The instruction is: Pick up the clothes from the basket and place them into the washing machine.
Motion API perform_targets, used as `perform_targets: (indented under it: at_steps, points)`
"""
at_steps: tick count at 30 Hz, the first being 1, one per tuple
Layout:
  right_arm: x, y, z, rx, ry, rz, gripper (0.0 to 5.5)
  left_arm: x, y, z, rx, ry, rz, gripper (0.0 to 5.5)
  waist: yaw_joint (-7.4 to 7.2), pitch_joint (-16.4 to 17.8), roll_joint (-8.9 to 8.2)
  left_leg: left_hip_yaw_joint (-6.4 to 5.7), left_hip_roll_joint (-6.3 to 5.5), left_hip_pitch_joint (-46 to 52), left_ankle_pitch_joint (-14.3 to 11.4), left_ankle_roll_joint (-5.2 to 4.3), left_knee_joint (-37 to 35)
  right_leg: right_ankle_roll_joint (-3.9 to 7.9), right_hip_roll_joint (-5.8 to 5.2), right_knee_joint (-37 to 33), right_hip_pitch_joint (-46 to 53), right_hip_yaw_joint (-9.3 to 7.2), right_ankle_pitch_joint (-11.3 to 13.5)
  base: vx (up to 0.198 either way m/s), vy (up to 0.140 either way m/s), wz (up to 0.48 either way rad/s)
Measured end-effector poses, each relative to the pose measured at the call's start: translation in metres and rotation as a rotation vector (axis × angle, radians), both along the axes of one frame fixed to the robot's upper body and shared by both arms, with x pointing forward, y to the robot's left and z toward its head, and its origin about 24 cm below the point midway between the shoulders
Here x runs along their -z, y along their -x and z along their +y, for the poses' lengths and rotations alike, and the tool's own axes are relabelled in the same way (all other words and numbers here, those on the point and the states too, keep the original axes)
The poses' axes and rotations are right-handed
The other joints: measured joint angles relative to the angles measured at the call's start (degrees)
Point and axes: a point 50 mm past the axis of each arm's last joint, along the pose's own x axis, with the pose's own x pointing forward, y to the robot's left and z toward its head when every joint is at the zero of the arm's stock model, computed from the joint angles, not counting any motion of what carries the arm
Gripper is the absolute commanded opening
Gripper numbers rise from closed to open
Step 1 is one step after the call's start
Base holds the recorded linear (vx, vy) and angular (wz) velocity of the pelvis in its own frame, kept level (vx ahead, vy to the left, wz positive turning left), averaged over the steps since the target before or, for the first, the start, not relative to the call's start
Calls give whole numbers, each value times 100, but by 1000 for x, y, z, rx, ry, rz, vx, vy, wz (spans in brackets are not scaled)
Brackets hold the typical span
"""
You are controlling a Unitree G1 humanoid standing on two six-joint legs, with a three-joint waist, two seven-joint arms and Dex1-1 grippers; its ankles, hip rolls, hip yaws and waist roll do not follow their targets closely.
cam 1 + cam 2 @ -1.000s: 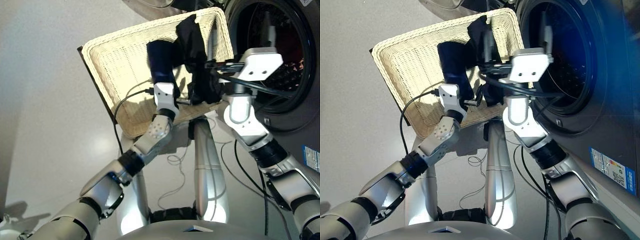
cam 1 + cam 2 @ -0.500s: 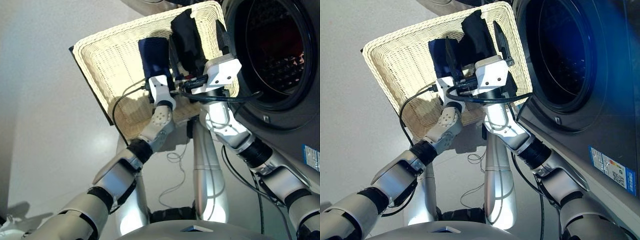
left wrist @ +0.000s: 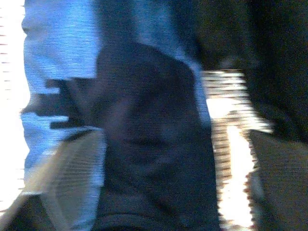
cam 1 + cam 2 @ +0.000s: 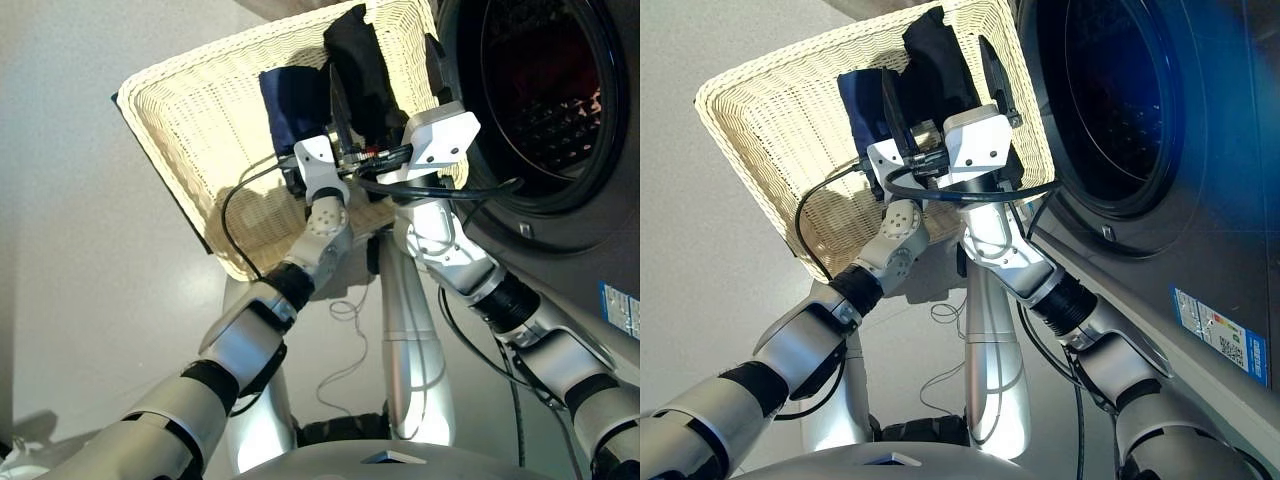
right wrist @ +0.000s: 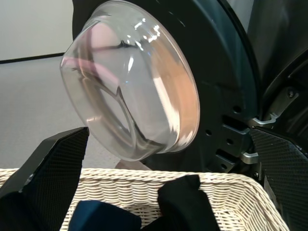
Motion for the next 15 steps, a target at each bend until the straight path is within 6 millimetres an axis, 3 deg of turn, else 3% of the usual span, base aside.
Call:
perform_targets:
  at_steps: [8,11,15]
  points:
    - [2,-1,-2,4,-19,21,550,5,0,9,11,-10,-7,0,76,-2,3,-15,-10,-1,-5,-10,-6,-30,0,-16,-2,-7,22,0,0,0]
    - [4,-3,-3,12,-24,28,550,-10,9,-18,84,34,-50,0,92,-3,-1,-18,-47,-3,5,1,-62,-37,-34,-40,-4,-17,29,0,0,0]
    - [11,-2,-5,15,-23,53,550,-8,4,-10,74,36,-23,0,13,-2,-1,51,-76,136,34,-17,-250,-24,-74,-208,107,-4,63,0,0,0]
